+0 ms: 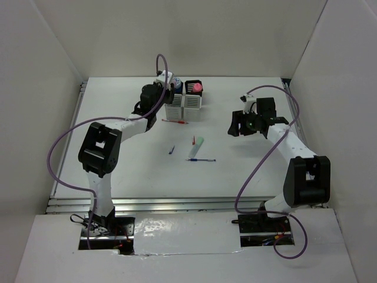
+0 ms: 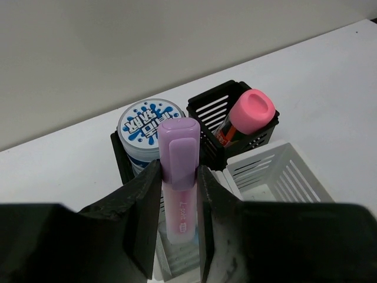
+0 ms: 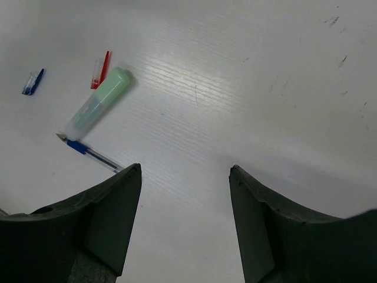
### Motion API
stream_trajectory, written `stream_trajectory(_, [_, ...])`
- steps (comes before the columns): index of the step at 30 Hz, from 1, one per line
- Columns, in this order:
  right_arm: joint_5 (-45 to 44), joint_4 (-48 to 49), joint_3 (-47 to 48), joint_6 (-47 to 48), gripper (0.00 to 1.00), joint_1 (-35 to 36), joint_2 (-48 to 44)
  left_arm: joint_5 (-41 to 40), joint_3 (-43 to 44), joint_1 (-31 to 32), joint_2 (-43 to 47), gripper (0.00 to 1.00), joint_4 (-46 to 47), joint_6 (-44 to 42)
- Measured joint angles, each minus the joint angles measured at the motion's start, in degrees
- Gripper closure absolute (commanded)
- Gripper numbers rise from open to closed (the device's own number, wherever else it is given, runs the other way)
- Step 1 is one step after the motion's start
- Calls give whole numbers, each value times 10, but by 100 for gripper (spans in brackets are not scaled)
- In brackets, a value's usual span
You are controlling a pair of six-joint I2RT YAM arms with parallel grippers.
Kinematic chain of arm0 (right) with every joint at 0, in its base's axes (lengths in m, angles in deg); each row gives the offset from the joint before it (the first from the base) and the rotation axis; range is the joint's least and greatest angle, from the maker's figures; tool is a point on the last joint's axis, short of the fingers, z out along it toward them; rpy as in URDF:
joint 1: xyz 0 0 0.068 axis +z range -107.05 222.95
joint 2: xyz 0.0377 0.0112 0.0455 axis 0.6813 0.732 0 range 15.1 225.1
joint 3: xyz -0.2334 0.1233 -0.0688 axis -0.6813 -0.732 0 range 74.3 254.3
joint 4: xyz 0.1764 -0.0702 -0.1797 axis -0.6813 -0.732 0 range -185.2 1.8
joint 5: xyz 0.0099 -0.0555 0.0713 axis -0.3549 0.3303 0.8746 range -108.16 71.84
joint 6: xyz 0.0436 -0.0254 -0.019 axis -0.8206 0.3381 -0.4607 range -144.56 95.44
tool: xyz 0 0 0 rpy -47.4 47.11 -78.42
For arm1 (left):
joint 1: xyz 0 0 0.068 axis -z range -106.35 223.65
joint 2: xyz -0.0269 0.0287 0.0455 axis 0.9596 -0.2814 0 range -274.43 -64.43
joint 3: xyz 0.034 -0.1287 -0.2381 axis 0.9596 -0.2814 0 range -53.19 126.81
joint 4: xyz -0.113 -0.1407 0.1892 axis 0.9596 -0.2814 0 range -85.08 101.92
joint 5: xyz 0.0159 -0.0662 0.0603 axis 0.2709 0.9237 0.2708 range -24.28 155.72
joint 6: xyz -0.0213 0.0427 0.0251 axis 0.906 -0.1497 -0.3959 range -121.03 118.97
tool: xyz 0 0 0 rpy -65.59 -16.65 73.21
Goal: Sort the stationery into containers
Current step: Place the pen in the storage box, then pick up the pen from the center of the board.
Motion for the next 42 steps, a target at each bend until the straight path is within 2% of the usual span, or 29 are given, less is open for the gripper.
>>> stream_trajectory(1, [0, 0, 1, 0, 32, 0, 0, 2, 2, 0, -2, 52, -4, 1])
stream_trajectory(2, [0, 0, 2, 0, 32, 0, 0, 2, 2, 0, -2, 46, -7, 0])
stream_trajectory(6, [0, 0, 5, 0, 32, 0, 0, 10, 2, -1, 0, 40, -22, 9])
stream_trajectory(10, [1, 0, 5, 0, 32, 0, 0, 21, 1, -1, 30, 38, -79, 9])
stream_trajectory(14, [2, -1, 5, 0, 32, 0, -5, 24, -20, 5, 106, 38, -144, 9])
stream_trajectory(18, [2, -1, 2, 0, 31, -2, -19, 37, -45, 26, 189, 43, -212, 9])
stream_trajectory(22, [6, -2, -4, 0, 31, -3, -35, 48, -42, 65, 223, 47, -302, 14])
stream_trajectory(29, [10, -9, -12, -3, 31, -8, -37, 51, 12, 133, 143, 36, -491, 42])
stream_trajectory(33, [13, -12, -13, -3, 32, -16, -37, 45, 38, 161, 88, 36, -567, 43])
stream_trajectory(42, [23, -14, -21, -7, 31, -24, -36, 52, 157, 184, -20, 37, -621, 37])
